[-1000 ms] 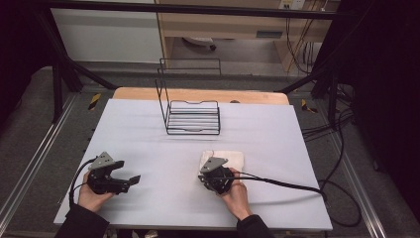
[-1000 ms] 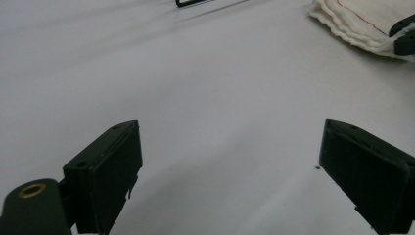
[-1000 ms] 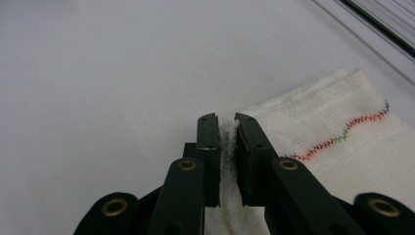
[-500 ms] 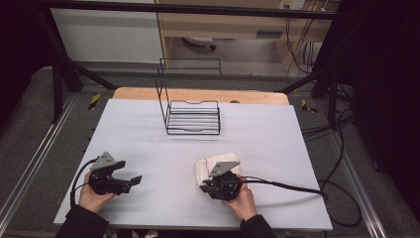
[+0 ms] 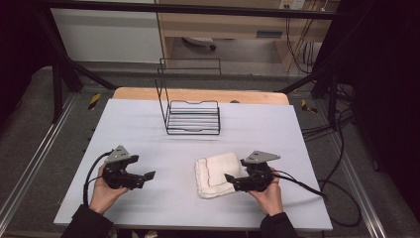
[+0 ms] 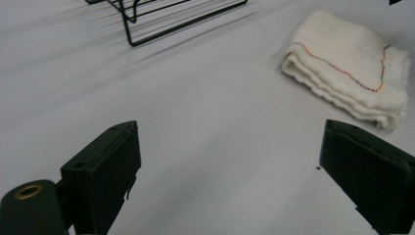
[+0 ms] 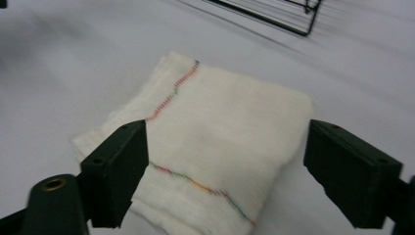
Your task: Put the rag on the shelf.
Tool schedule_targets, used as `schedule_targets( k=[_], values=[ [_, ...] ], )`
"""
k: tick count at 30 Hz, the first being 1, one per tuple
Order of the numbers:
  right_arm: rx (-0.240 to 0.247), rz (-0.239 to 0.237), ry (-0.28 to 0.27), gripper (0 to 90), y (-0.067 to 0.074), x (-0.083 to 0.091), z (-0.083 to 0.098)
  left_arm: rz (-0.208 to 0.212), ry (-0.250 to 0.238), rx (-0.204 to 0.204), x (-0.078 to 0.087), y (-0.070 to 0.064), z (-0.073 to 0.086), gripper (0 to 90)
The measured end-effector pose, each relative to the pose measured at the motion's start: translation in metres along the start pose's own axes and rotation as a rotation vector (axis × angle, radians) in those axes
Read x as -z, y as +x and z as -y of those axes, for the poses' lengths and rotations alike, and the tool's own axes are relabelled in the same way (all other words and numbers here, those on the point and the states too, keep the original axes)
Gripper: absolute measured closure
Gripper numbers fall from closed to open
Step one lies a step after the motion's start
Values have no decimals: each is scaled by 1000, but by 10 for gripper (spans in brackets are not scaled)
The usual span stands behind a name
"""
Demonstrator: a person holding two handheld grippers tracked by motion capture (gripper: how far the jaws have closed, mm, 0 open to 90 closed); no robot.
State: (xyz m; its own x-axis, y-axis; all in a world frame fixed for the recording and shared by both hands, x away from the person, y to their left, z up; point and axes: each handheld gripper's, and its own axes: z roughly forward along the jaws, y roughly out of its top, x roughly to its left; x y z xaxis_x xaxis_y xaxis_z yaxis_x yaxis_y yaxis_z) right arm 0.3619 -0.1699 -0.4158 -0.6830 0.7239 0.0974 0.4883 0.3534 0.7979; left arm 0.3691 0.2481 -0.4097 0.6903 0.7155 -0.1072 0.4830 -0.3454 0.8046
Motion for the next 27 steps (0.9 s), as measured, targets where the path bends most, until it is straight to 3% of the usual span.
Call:
schedule_targets(
  k=[3,9,12,13,18,27],
  values=[
    [-40,26,14,149,-10,4,12,12,16,-23,-14,-10,-13,80],
    [-105,47,42,331,-18,7,30,32,55,-30,-50,-29,-37,117],
    [-114,42,58,400,-17,5,33,37,69,-30,-62,-35,-43,160],
    [-114,44,58,411,-16,5,34,50,80,-24,-73,-40,-50,178],
    [-121,52,68,471,-15,3,36,58,105,-40,-98,-51,-61,319],
    [-151,49,109,523,-11,-2,39,77,172,-39,-131,-55,-60,549]
  ],
)
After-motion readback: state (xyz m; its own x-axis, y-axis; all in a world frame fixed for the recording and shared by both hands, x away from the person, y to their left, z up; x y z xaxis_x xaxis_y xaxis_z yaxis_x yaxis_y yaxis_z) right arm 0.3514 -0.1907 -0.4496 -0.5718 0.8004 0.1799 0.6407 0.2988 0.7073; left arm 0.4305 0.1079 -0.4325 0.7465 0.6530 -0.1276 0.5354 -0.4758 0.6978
